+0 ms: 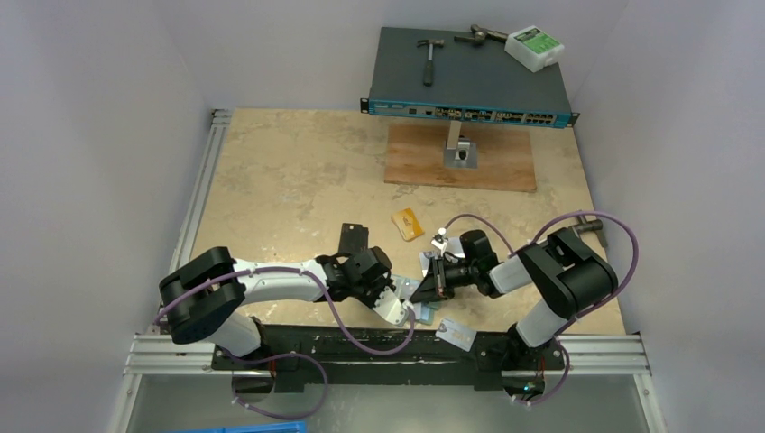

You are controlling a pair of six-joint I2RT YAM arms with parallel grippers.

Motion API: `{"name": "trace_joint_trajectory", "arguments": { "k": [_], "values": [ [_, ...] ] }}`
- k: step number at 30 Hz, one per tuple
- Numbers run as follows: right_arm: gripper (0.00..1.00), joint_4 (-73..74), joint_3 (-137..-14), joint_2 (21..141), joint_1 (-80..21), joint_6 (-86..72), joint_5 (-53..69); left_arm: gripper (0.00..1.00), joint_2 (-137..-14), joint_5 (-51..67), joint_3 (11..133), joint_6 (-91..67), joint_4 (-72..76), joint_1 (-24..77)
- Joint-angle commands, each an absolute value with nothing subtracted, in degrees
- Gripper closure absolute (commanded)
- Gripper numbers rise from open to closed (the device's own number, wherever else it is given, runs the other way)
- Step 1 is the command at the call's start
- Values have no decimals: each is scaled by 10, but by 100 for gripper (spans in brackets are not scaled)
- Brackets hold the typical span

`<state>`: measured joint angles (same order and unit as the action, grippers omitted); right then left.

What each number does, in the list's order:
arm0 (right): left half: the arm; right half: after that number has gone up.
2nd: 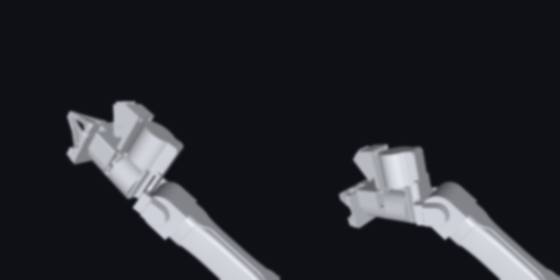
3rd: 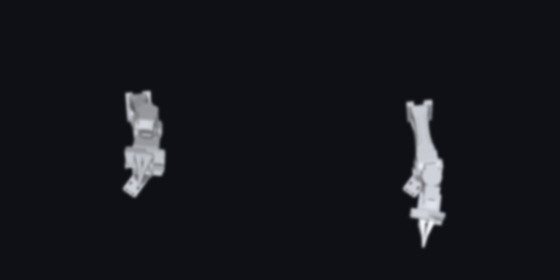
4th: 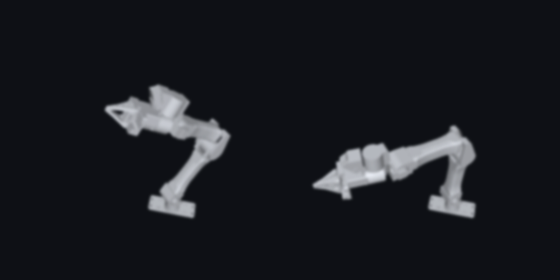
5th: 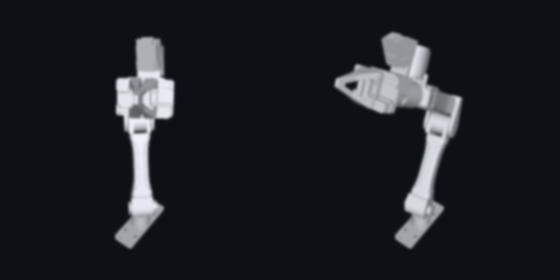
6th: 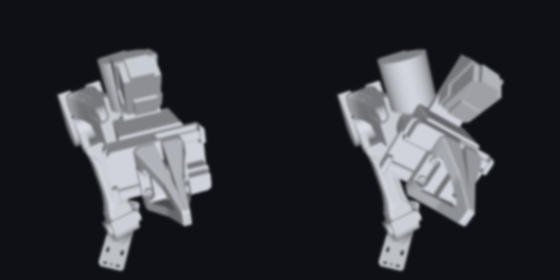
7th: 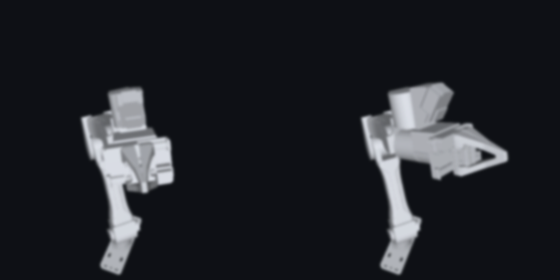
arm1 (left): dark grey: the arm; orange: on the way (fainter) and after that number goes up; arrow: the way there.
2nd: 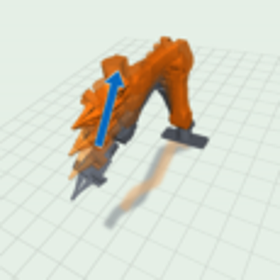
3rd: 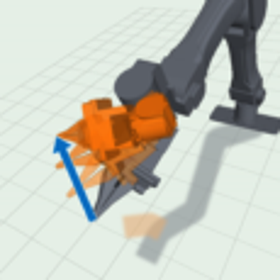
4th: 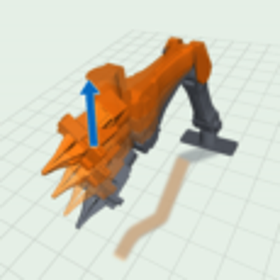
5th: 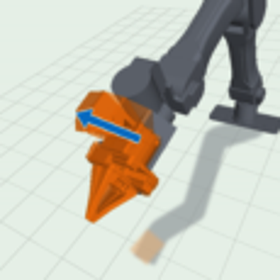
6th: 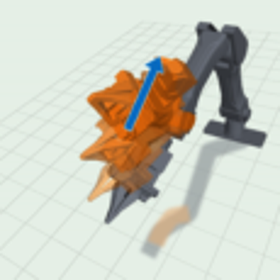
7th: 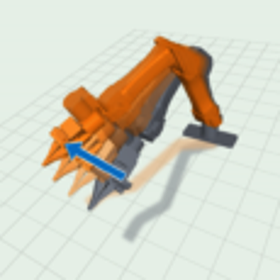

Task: Put the credit cards into the card holder
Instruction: Insert the credit card into the card holder.

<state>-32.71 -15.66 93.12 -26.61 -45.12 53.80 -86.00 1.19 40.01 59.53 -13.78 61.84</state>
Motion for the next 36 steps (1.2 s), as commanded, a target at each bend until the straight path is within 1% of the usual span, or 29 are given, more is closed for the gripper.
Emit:
{"name": "trace_joint_trajectory", "arguments": {
  "k": [1,6,20,26,36],
  "values": [
    [100,-303,-160,926,-267,-429,553,83,-883,11,395,587,-163,619],
    [100,-305,-149,928,-266,-427,561,84,-884,7,394,589,-158,619],
    [100,-346,-185,971,-267,-447,566,85,-883,14,395,588,-157,619],
    [100,-379,-179,969,-267,-459,580,86,-888,12,392,594,-155,619],
    [100,-383,-182,970,-268,-456,580,87,-892,6,393,595,-152,619]
  ]
}}
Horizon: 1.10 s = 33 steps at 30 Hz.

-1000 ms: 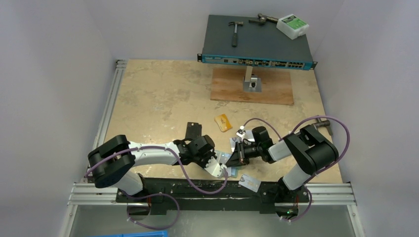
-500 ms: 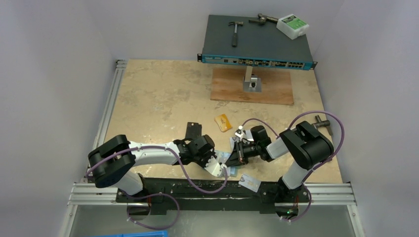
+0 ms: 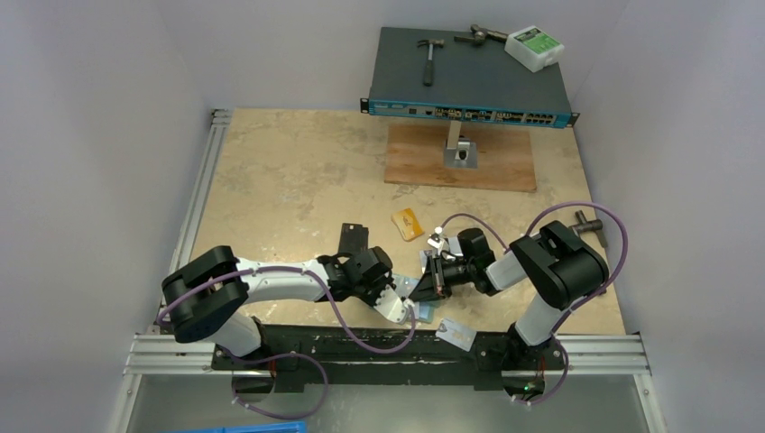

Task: Put the credit cards into the card holder
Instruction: Insert the credit card into the card holder.

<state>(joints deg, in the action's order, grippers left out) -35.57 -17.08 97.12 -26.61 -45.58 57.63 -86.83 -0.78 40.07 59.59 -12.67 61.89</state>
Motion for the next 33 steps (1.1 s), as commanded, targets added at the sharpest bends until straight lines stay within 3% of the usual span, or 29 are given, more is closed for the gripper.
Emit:
{"name": "trace_joint_trajectory", "arguments": {
  "k": [1,12,25,33],
  "values": [
    [100,-392,-181,974,-268,-460,577,87,-894,7,395,595,-153,619],
    [100,-447,-182,1016,-267,-490,558,89,-890,11,394,597,-156,619],
    [100,-378,-204,1011,-267,-450,534,90,-897,15,389,607,-160,619],
    [100,-412,-178,1005,-266,-469,520,94,-901,14,399,596,-180,619]
  ]
}}
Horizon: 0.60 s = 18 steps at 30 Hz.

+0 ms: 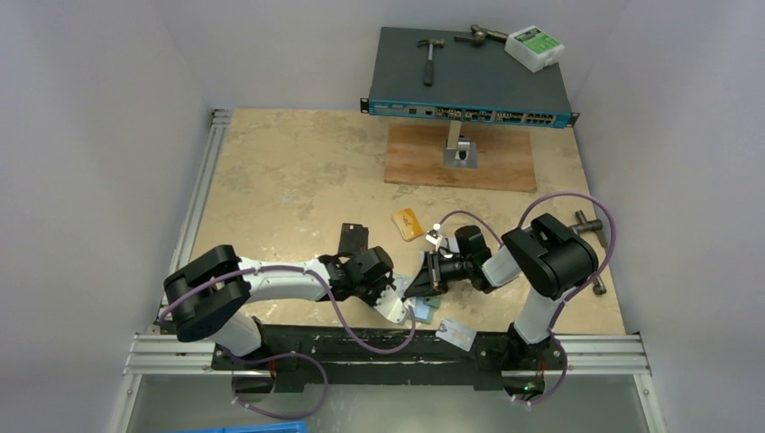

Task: Put the credit cards into the card holder
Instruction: Insert the credit card into the card holder.

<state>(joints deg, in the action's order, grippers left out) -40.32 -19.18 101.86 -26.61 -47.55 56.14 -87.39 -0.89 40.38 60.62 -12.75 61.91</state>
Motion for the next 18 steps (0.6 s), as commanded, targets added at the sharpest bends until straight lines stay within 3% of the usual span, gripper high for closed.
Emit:
{"name": "trace_joint_trajectory", "arguments": {
  "k": [1,7,18],
  "values": [
    [100,-415,-175,1004,-266,-471,519,95,-903,13,398,597,-180,619],
    [97,-417,-159,986,-266,-482,489,100,-901,13,398,603,-185,619],
    [100,-447,-136,955,-273,-524,443,100,-901,12,403,592,-191,620]
  ]
}}
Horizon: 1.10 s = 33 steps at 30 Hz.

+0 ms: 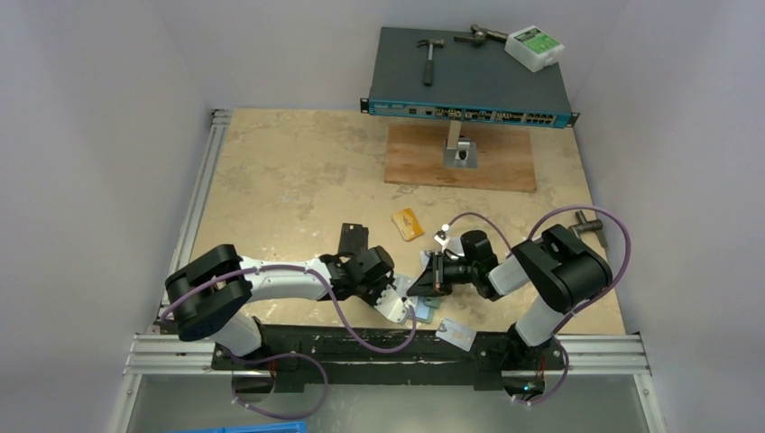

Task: Put the credit cards into the card holder
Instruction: Insert the credit card into the card holder.

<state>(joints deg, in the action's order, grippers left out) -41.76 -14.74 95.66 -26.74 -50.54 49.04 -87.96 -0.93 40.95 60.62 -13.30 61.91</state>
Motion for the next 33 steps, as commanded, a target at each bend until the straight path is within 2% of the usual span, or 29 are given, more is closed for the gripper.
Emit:
{"name": "trace_joint_trajectory", "arguments": {
  "k": [1,11,16,21,26,33],
  "values": [
    [100,-455,-135,959,-277,-527,443,100,-901,12,402,591,-191,620],
    [100,-520,-143,999,-324,-560,439,100,-896,2,391,596,-185,622],
    [93,-488,-135,967,-326,-552,413,100,-894,2,391,589,-188,622],
    [96,-425,-138,925,-326,-534,390,100,-890,2,385,585,-187,623],
    [98,-414,-144,934,-325,-529,378,100,-891,2,383,588,-188,623],
    [82,-380,-144,925,-325,-516,359,100,-892,6,381,584,-190,624]
  ]
}}
